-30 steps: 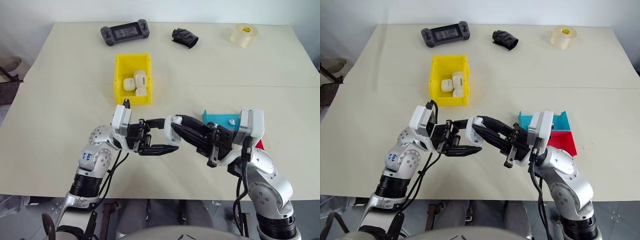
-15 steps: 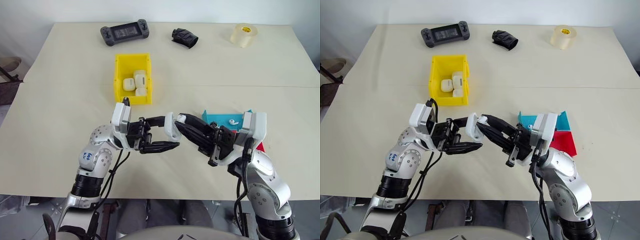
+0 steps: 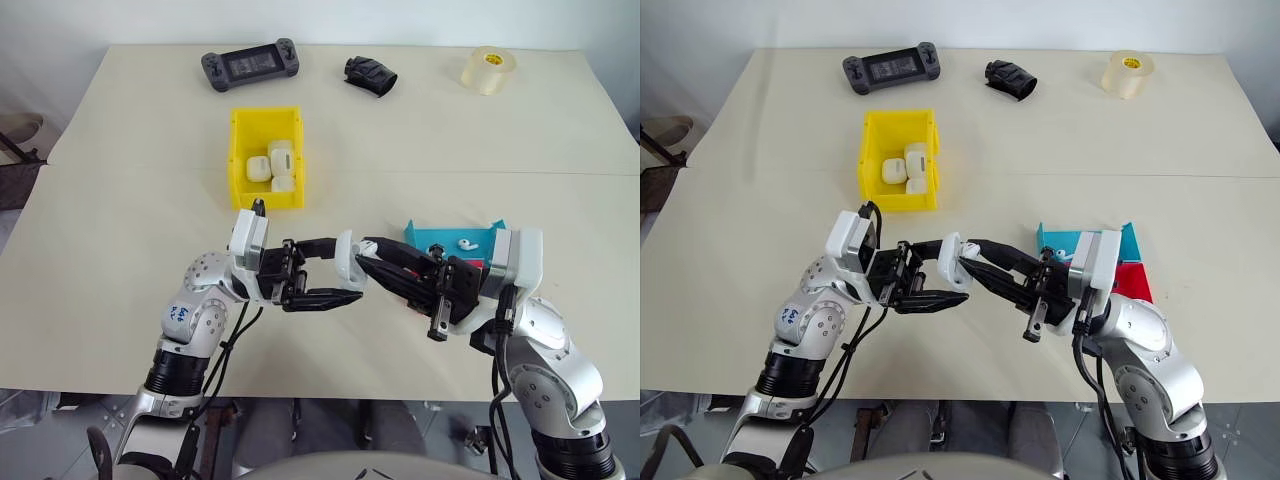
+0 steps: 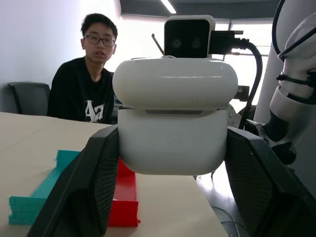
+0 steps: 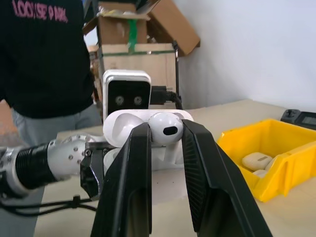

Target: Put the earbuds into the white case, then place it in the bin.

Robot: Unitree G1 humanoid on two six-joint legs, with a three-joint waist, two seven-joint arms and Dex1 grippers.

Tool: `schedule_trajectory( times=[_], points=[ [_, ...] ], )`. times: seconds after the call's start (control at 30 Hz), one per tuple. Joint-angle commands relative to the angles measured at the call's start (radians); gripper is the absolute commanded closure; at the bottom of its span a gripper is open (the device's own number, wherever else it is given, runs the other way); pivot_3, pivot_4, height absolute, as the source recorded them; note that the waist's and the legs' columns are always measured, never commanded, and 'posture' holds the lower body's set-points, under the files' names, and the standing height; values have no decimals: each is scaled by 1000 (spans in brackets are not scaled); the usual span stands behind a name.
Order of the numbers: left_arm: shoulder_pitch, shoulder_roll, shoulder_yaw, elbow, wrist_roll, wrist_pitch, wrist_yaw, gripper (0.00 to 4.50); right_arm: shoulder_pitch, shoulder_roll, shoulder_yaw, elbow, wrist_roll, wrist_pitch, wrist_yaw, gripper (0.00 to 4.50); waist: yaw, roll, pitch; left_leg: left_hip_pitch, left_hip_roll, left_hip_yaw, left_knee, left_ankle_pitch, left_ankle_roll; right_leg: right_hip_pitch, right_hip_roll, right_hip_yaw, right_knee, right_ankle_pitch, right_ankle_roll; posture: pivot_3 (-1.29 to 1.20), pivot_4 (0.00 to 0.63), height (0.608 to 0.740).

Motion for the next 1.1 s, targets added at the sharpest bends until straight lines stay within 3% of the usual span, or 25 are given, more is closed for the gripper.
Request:
schedule_trajectory(
  times=[0.03, 0.23, 0.77, 1.1],
  points=[
    [-13, -13, 55, -41, -37, -39, 19, 1707, 31, -34, -12, 15, 2, 22, 33, 4001, 0, 0, 0, 0, 0, 0, 0, 0, 0, 0, 0, 0, 0, 0, 0, 0, 150, 740],
    [-17, -17, 61, -38, -30, -51, 25, 1707, -12, -27, -41, 43, 11, 12, 14, 4001, 0, 0, 0, 0, 0, 0, 0, 0, 0, 0, 0, 0, 0, 0, 0, 0, 150, 740],
    [15, -11, 44, -62, -30, -48, 0, 1707, -70, 65, 28, 86, -15, -4, -11, 4001, -1, 0, 0, 0, 0, 0, 0, 0, 0, 0, 0, 0, 0, 0, 0, 0, 150, 740],
    [-7, -28, 50, -53, -25, -59, 9, 1707, -61, -38, 34, 114, -29, 50, 68, 4001, 0, 0, 0, 0, 0, 0, -1, 0, 0, 0, 0, 0, -1, 0, 0, 0, 150, 740]
  ],
)
